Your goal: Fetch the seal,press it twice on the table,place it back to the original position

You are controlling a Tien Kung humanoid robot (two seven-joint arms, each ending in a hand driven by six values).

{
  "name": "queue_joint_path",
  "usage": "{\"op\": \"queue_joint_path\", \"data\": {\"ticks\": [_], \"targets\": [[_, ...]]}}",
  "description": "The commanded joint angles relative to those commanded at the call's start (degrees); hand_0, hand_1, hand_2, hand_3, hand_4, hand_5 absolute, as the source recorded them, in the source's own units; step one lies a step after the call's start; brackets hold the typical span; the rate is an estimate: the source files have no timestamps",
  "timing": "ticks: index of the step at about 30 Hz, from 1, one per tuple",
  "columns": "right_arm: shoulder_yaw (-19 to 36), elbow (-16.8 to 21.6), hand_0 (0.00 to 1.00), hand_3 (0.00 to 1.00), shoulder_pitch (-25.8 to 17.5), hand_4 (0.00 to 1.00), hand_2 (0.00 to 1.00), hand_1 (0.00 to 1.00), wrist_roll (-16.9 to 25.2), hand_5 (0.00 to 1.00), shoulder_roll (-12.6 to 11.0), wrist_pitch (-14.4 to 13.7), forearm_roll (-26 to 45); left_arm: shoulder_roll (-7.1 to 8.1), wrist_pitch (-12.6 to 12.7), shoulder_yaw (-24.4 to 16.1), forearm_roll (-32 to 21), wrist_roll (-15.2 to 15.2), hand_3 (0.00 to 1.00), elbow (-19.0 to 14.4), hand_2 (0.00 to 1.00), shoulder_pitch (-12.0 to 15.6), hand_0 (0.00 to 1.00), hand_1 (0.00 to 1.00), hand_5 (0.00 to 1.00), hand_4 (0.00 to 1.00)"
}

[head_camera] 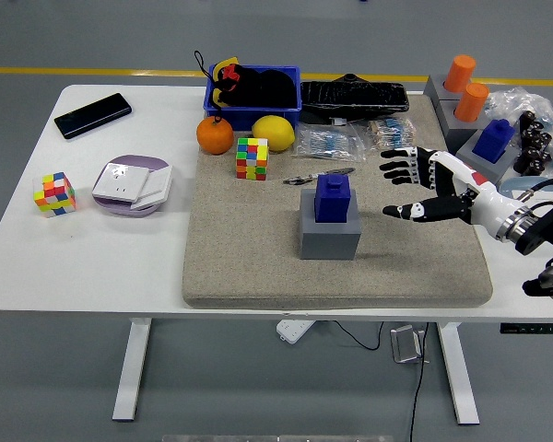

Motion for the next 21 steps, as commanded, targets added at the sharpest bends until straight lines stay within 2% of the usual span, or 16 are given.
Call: {"op": "queue_joint_path", "data": {"ticks": [9, 14, 21], "targets": [[-4.8, -2.6, 0.845, 0.800, 3.2, 0.998, 0.781, 0.795, 2.1, 0.002, 1.6, -2.0, 1.1, -0.18, -0.1, -0.2, 0.4, 0.0, 0.747, -0.2, 0.675, -0.3, 0.714, 0.689, 0.276, 0.660], [-5.9, -4.4, 0.859, 0.800, 4.5, 0.998, 0.791, 0.800, 3.3, 0.002, 2.6, -2.8, 1.2, -0.16, -0.1, 1.1, -0.4, 0.0, 0.747, 0.0, 0.676, -0.3, 0.714, 0.689, 0.276, 0.660], [-7.5, -7.7, 0.858, 0.798, 6.4, 0.998, 0.786, 0.799, 5.3, 0.002, 3.7, -3.5, 1.2, -0.23, -0.2, 0.9, 0.1, -0.1, 0.747, -0.2, 0.676, -0.6, 0.714, 0.689, 0.276, 0.660]]}}
